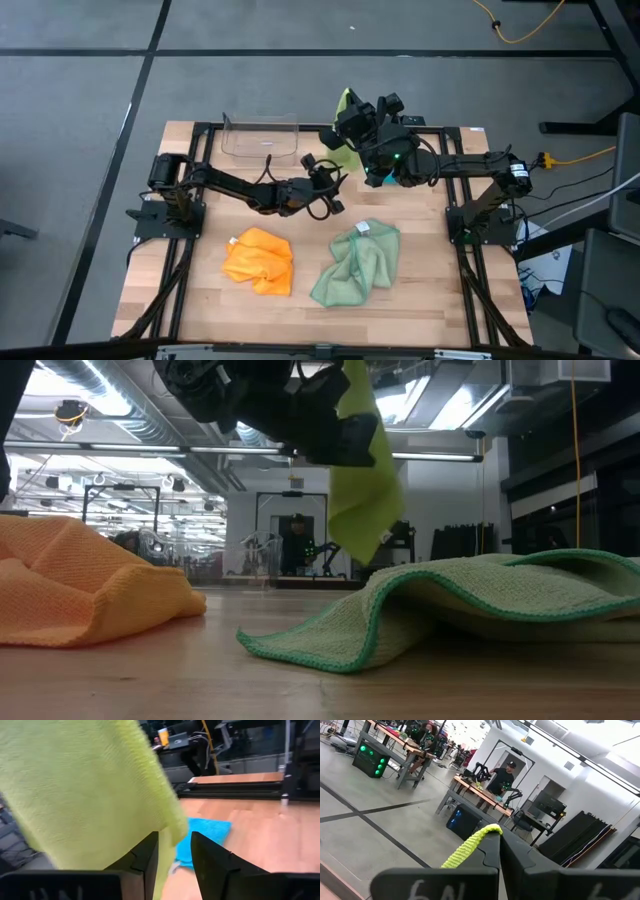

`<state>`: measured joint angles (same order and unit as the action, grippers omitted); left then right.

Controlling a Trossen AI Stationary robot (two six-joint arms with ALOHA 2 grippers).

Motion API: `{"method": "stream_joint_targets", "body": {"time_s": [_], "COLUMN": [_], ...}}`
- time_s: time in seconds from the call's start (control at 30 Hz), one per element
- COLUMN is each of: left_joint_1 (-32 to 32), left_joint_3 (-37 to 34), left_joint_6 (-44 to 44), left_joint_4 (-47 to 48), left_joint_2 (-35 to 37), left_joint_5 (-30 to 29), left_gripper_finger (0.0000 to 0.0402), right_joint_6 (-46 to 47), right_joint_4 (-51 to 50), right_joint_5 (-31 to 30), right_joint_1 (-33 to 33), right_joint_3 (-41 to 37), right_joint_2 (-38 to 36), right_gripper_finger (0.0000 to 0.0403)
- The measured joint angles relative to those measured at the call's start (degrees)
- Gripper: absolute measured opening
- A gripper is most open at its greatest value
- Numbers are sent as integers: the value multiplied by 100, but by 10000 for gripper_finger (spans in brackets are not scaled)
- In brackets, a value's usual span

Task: Fold microfiber towels
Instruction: Fold the light green towel

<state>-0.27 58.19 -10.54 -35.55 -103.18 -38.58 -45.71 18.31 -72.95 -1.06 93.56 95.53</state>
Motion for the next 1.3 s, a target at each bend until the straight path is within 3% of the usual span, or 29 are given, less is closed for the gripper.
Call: {"method": "stream_joint_targets", "body": {"time_s": [0.4,0.8,0.93,1.03,1.3], "left_joint_1": [223,278,280,292,315], "left_joint_3": [0,0,0,0,0], "left_joint_6": [447,450,604,740,880], "left_joint_4": [110,184,172,162,112], "left_joint_2": [0,0,0,0,0], "left_joint_5": [212,68,535,778,770], "left_gripper_finger": [106,106,107,120,177], "right_joint_6": [0,23,41,42,44], "right_joint_4": [2,2,4,5,4], "right_joint_5": [4,7,54,63,63], "right_joint_1": [0,0,0,0,0], "right_joint_3": [0,0,0,0,-2], "right_joint_2": [0,0,0,0,0], "right_gripper_finger": [6,6,6,6,6]}}
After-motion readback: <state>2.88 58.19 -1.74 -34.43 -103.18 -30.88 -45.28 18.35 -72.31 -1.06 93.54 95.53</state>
